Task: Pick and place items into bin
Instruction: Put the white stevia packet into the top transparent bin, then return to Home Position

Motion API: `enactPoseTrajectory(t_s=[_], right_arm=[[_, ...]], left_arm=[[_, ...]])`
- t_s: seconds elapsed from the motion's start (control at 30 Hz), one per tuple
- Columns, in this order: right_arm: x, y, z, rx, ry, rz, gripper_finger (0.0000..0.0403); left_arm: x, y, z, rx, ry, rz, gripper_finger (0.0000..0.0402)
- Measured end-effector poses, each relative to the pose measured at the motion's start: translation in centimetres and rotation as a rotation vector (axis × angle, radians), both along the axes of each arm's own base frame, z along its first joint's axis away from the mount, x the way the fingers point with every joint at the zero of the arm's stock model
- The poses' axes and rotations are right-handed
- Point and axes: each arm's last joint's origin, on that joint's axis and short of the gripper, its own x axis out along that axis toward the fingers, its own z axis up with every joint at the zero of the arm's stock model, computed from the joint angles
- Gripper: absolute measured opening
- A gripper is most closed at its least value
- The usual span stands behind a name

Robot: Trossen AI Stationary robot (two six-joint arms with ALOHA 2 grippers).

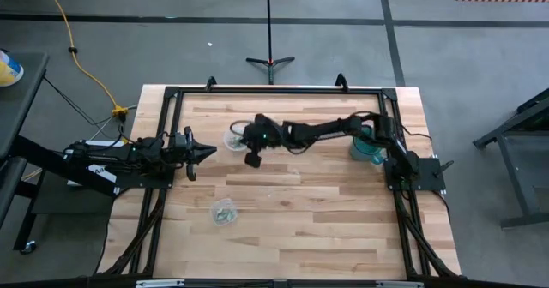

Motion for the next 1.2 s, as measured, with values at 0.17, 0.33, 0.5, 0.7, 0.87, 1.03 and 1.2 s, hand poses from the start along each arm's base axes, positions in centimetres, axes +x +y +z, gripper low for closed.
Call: enactPoseTrajectory(t_s=[0.17, 0.33, 0.5, 0.7, 0.87, 1.03, 1.2], right_arm=[[-0.2, -2.1, 0.3, 0.115, -0.049, 0.141, 0.0009], [-0.4, -2.7, 0.3, 0.148, -0.05, 0.139, 0.0079], [-0.4, -3.0, 0.3, 0.091, -0.045, 0.07, 0.0189], [-1.5, -3.1, 3.7, 0.137, -0.07, 0.057, 0.0266], [-3.9, 1.4, 7.3, -0.022, 0.0, 0.027, 0.0254], [-10.9, 6.4, 6.9, -0.098, -0.058, -0.027, 0.0203], [-21.0, 8.3, 6.8, -0.064, -0.226, -0.087, 0.0145]], left_arm=[[0.0, 0.0, 0.0, 0.0, 0.0, 0.0, 0.0056], [0.0, 0.0, 0.0, 0.01, 0.002, 0.0, 0.0056], [0.0, 0.0, 0.0, 0.026, 0.006, 0.0, 0.0056], [0.0, 0.0, 0.0, 0.026, 0.006, -0.001, 0.0056], [0.0, 0.0, 0.0, 0.026, 0.006, -0.001, 0.0056], [0.0, 0.0, 0.0, 0.026, 0.006, -0.001, 0.0056], [0.0, 0.0, 0.0, 0.026, 0.006, -0.001, 0.0056]])
